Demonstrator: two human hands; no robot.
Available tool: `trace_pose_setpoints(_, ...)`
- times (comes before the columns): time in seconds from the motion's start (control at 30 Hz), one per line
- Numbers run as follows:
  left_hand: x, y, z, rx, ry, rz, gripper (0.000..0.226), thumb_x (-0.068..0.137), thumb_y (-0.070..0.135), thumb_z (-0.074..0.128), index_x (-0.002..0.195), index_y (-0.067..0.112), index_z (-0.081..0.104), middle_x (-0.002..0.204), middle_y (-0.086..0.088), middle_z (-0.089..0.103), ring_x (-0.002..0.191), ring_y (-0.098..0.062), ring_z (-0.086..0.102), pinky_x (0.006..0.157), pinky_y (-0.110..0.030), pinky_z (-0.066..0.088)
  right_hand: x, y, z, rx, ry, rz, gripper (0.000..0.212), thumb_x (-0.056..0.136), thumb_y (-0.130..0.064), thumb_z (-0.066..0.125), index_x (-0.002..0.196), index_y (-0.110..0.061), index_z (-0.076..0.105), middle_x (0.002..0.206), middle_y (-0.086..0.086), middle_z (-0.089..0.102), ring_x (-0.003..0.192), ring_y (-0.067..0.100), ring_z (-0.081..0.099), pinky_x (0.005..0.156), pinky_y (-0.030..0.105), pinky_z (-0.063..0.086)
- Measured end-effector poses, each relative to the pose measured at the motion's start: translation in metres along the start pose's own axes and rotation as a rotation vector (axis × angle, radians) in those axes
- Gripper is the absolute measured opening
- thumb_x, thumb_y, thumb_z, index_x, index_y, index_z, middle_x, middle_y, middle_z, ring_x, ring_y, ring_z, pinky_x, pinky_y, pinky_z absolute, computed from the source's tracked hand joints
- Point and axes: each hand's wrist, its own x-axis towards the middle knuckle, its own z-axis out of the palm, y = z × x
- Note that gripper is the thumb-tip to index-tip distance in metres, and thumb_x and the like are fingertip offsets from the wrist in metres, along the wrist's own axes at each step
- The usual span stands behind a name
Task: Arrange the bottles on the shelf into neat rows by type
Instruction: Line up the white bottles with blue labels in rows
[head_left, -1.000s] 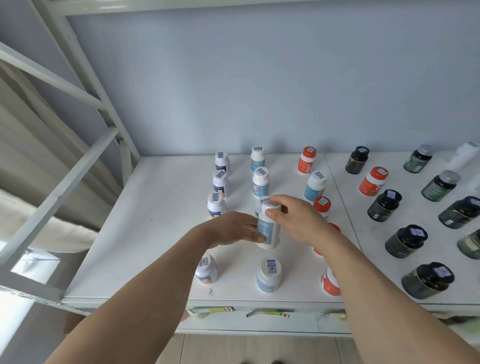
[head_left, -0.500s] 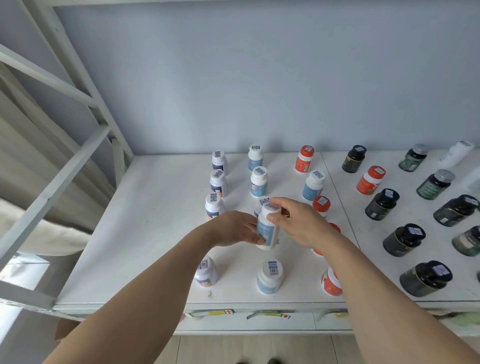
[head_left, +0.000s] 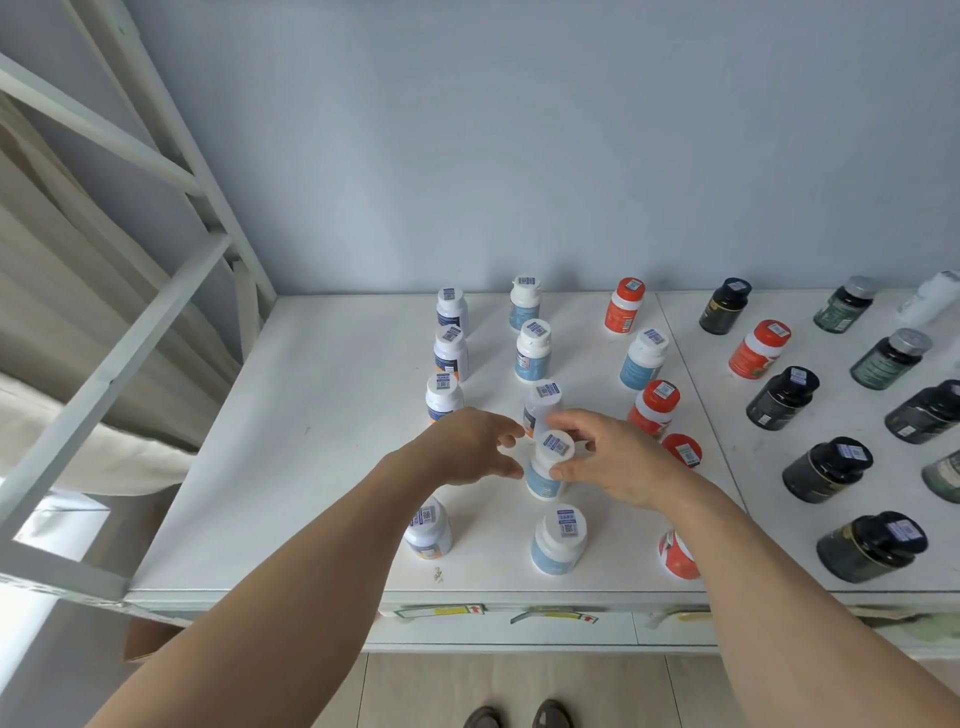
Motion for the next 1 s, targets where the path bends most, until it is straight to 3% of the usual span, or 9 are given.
trace_pose_setpoints(0.13,0.005,-0.005,-0.008,0.001,0.048,-0.019,0.059,0.085,0.034,0.072,0.138,0.02,0.05,0.133,0.004,0.06,0.119,-0.014,0.057,0.1,-0.027,0.045,0.004,-0.011,-0.018,0.042,0.051,-0.003,0.057,0.08,-0.037,0.073,0.132,-0.035,0.049,0.116,-0.02,0.054,0.106,-0.001,0.05,0.084,0.019,0.039)
trace_pose_setpoints(0.27,0.013,-0.008,-0.009,-0.006,0.116,-0.047,0.058,0.088,0.033,0.068,0.14,0.019,0.047,0.135,0.003,0.059,0.121,-0.016,0.056,0.101,-0.028,0.043,0.031,-0.018,-0.025,-0.056,0.194,0.0,0.05,0.09,-0.038,0.061,0.137,-0.03,0.045,0.136,-0.01,0.052,0.122,0.011,0.049,0.096,0.03,0.041)
trace_pose_setpoints(0.5,0.026,-0.006,-0.006,-0.078,0.145,-0.092,0.056,0.092,0.031,0.064,0.143,0.02,0.044,0.137,0.002,0.056,0.125,-0.016,0.052,0.103,-0.027,0.041,0.066,-0.013,-0.02,-0.157,-0.054,-0.047,0.053,0.094,-0.016,0.056,0.139,-0.039,0.041,0.149,-0.006,0.038,0.129,0.019,0.045,0.1,0.031,0.039)
trace_pose_setpoints(0.7,0.038,-0.005,-0.001,-0.309,0.172,-0.099,0.052,0.088,0.03,0.069,0.137,0.02,0.051,0.13,0.002,0.06,0.121,-0.012,0.055,0.104,-0.027,0.042,0.075,-0.015,-0.028,-0.152,0.045,-0.091,0.046,0.091,-0.027,0.062,0.134,-0.032,0.05,0.139,-0.004,0.051,0.115,0.018,0.053,0.091,0.026,0.039)
trace_pose_setpoints(0.87,0.037,0.002,-0.012,-0.522,0.144,-0.028,0.035,0.084,0.028,0.073,0.118,0.024,0.064,0.111,0.01,0.07,0.108,-0.008,0.062,0.097,-0.028,0.048,0.077,-0.035,-0.045,-0.144,0.144,-0.137,0.046,0.084,-0.037,0.069,0.127,-0.026,0.059,0.122,-0.002,0.062,0.095,0.012,0.054,0.078,0.021,0.037)
trace_pose_setpoints(1.0,0.035,0.008,-0.028,-0.693,0.127,0.011,0.03,0.084,0.02,0.074,0.113,0.016,0.066,0.106,0.003,0.073,0.103,-0.015,0.066,0.1,-0.036,0.047,0.075,-0.05,-0.053,-0.085,0.207,-0.133,0.045,0.081,-0.043,0.071,0.12,-0.023,0.065,0.117,-0.002,0.066,0.1,0.015,0.06,0.08,0.025,0.045)
